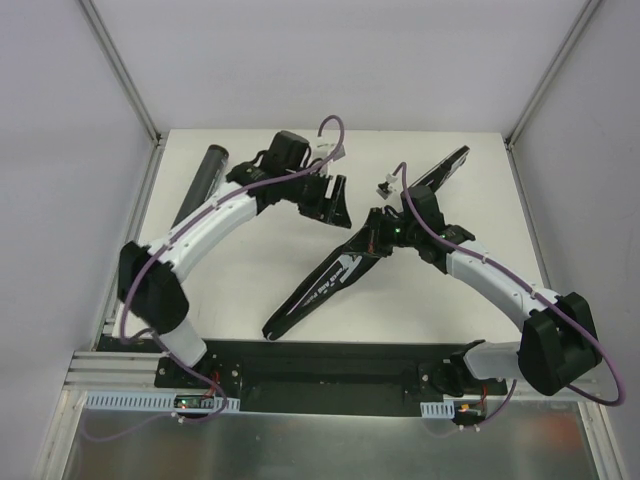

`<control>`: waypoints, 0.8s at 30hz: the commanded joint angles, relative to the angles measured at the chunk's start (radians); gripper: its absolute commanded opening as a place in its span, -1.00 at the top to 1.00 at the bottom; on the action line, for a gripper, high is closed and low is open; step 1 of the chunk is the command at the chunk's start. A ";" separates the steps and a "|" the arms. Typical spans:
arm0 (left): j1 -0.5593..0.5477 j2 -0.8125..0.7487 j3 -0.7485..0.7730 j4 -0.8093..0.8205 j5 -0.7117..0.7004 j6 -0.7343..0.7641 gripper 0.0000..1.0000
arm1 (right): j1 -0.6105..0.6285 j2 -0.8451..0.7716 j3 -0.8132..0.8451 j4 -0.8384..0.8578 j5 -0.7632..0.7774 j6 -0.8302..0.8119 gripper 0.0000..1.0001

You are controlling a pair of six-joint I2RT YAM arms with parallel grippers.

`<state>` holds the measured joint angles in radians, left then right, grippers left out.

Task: Pack up the badminton gear

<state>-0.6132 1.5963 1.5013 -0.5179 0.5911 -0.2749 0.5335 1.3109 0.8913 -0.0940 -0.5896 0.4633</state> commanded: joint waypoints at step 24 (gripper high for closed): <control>-0.019 0.374 0.232 0.164 0.431 0.046 -0.26 | 0.005 -0.074 0.049 -0.019 -0.001 -0.005 0.99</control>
<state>-0.6342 1.9976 1.7477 -0.3916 0.8692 -0.2787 0.5346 1.3010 0.8917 -0.1299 -0.5873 0.4633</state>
